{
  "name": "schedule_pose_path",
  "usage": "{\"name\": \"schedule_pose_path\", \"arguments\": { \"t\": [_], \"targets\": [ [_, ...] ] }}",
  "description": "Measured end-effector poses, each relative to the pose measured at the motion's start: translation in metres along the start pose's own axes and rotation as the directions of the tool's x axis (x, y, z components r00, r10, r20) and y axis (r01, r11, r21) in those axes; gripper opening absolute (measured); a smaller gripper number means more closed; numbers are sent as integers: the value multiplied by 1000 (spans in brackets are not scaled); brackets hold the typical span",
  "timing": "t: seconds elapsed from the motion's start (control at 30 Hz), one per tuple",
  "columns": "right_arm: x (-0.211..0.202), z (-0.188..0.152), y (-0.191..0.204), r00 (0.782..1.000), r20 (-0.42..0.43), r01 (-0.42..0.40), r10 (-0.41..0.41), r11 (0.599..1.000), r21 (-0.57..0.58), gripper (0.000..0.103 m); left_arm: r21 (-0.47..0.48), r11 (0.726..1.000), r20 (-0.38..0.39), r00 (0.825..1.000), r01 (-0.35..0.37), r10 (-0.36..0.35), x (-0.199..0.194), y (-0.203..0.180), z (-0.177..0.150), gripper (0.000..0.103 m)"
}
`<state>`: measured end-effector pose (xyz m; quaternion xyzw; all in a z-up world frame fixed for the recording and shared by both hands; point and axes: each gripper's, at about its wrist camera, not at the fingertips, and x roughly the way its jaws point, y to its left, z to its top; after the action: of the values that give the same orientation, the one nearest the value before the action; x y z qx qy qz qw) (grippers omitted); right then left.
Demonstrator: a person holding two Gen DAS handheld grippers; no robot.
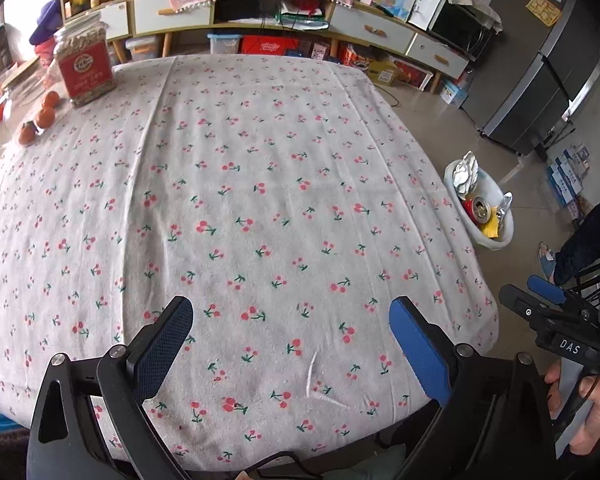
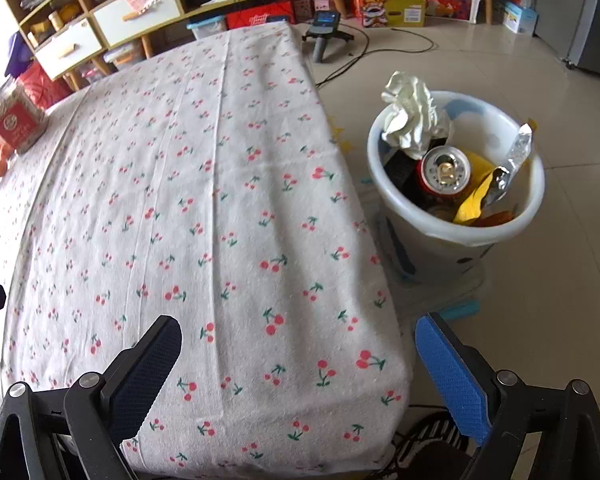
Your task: Collect trash
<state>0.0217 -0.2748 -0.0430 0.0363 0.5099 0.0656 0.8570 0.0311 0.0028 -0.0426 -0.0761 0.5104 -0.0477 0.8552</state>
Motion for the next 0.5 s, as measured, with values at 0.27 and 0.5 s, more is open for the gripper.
{"name": "schedule_pose_path", "arguments": {
  "t": [0.27,0.5],
  "targets": [
    [6,2,10,993,58,107,-107,994,-7,97,-62,992,18,993,-113,114,3,19,-10,100],
    [5,0,18,992,69,107,-105,994,-17,97,-72,987,35,989,-143,146,2,18,-12,100]
  ]
}}
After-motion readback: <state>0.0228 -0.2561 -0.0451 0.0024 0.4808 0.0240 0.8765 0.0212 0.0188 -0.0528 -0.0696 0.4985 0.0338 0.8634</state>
